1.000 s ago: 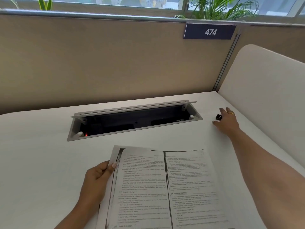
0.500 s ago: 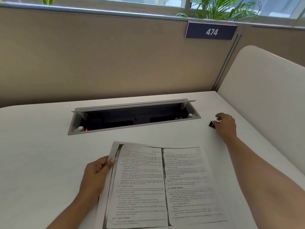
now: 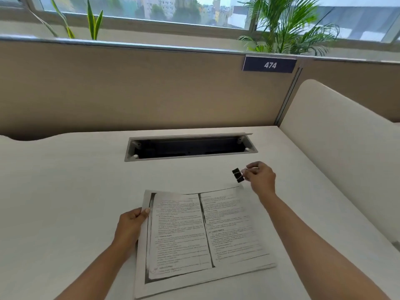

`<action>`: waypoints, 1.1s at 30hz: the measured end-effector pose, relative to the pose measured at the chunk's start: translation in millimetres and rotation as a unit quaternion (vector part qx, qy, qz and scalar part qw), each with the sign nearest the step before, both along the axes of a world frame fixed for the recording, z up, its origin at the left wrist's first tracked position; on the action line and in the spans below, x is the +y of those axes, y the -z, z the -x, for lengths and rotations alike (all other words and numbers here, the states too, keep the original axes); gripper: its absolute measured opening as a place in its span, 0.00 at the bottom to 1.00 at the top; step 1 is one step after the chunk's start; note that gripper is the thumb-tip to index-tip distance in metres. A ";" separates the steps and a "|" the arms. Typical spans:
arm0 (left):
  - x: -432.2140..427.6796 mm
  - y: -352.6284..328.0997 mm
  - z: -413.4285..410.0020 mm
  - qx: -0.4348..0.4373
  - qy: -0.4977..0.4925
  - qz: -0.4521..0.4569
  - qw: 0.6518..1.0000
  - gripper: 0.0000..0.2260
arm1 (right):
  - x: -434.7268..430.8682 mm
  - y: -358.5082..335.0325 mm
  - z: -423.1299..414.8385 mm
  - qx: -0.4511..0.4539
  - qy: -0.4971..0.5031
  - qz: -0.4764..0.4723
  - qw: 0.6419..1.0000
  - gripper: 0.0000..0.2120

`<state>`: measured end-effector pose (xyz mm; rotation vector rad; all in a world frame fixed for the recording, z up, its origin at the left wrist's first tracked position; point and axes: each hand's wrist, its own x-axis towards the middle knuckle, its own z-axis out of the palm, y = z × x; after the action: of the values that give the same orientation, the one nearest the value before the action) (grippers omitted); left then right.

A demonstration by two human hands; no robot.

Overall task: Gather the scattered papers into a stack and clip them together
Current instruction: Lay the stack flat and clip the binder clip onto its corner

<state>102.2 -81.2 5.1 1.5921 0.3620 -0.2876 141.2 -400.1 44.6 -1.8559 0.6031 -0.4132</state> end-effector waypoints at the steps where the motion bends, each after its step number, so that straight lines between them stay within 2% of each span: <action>1: 6.0 -0.5 8.2 0.004 -0.006 -0.002 1.000 0.08 | 15.6 -0.9 9.3 0.004 -0.022 -0.027 0.999 0.06; 9: 50.3 -3.5 72.9 0.013 -0.031 0.015 0.999 0.08 | 116.1 1.4 83.0 0.047 -0.103 -0.251 0.961 0.06; 16: 95.0 -2.9 110.3 0.026 -0.031 0.041 0.998 0.08 | 167.9 10.2 131.9 0.115 -0.089 -0.355 0.923 0.03; 25: 127.2 -1.8 136.8 0.020 -0.024 0.047 0.998 0.08 | 204.0 12.2 160.6 0.176 -0.105 -0.263 0.943 0.07; 33: 128.6 3.5 139.9 0.016 -0.033 0.043 0.998 0.09 | 211.5 19.1 167.9 0.169 -0.102 -0.216 0.956 0.08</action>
<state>-37.8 47.4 1.6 1.4886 0.4217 -0.2746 -26.7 -188.6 25.5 -1.5499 0.6609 0.1710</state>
